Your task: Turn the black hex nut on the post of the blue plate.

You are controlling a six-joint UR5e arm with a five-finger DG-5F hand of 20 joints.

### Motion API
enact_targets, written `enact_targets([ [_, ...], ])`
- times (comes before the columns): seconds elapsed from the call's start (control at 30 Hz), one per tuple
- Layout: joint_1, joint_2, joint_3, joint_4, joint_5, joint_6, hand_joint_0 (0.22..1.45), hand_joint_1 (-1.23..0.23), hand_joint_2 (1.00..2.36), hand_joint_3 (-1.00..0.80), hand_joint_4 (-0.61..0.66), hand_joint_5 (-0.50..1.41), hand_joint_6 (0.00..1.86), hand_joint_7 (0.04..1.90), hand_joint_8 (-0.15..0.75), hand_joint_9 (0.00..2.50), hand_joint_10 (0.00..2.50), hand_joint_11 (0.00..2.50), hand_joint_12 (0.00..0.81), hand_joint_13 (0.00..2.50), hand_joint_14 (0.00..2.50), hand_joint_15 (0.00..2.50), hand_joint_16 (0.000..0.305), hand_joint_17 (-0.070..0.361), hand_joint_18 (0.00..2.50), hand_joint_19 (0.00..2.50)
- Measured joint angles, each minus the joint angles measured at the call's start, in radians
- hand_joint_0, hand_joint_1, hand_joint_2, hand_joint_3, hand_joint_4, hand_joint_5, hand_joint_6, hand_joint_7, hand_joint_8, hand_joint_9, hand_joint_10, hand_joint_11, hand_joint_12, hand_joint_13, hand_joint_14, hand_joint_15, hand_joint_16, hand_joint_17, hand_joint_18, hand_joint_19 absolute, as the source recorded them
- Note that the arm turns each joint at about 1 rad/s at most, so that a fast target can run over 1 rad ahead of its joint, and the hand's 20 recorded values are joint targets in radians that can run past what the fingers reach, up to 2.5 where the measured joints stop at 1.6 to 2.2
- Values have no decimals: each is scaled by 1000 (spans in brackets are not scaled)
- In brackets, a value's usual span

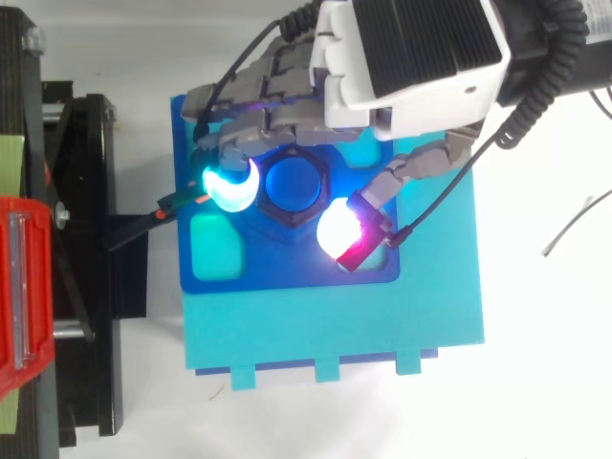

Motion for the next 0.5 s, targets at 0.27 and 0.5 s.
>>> enact_targets([
  [0.27,0,0,0,1,0,0,616,-940,1000,-500,245,-266,503,1010,253,246,4,123,372,422,7,178,50,112,599,385],
  [0.5,0,0,0,1,0,0,594,-930,1000,-500,238,-268,503,995,253,228,3,118,375,415,7,183,50,113,583,399],
])
